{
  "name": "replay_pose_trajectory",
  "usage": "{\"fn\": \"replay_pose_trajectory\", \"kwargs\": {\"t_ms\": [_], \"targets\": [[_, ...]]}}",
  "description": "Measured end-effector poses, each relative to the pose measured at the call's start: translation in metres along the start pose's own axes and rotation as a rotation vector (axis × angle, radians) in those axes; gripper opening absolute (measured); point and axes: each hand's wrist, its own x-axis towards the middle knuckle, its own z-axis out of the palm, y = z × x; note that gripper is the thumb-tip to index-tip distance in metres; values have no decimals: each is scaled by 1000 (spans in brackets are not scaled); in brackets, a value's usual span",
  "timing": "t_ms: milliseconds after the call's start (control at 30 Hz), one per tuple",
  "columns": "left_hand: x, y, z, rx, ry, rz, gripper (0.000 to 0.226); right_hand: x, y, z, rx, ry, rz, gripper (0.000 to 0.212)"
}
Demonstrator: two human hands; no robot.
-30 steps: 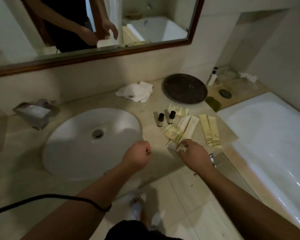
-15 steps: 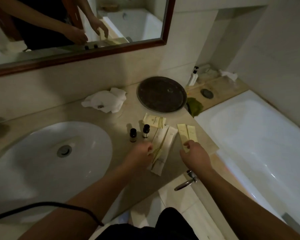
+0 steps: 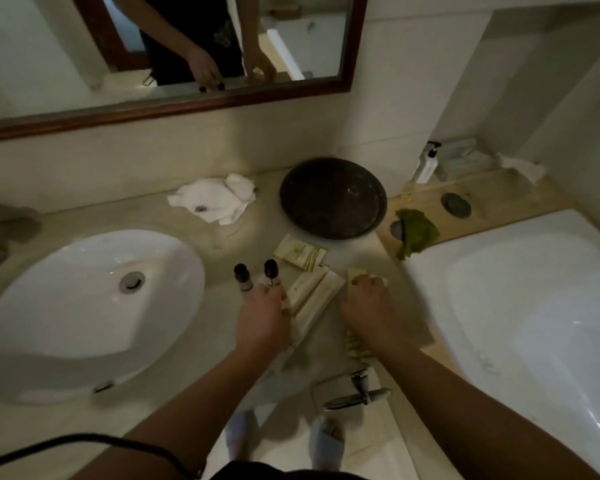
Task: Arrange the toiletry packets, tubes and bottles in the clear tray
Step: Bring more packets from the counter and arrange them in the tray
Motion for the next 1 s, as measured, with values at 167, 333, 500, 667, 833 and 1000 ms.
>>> {"fn": "replay_pose_trajectory", "kwargs": {"t_ms": [167, 333, 500, 667, 833, 1000], "targets": [[-1, -26, 10, 98, 33, -204, 52, 41, -35, -2, 12, -32, -191, 48], [3, -36, 15, 66, -23, -325, 68, 75, -66, 5, -69, -50, -315, 41], [1, -31, 11, -154, -27, -430, 72, 92, -70, 16, -234, -42, -419, 32], [-19, -28, -11, -418, 90, -543, 49, 98, -73, 29, -263, -47, -415, 45], [-38, -39, -32, -453, 163, -554, 17, 96, -80, 31, -126, -77, -313, 42], [-46, -53, -51, -519, 217, -517, 14, 77, -92, 12, -26, 15, -361, 24]]}}
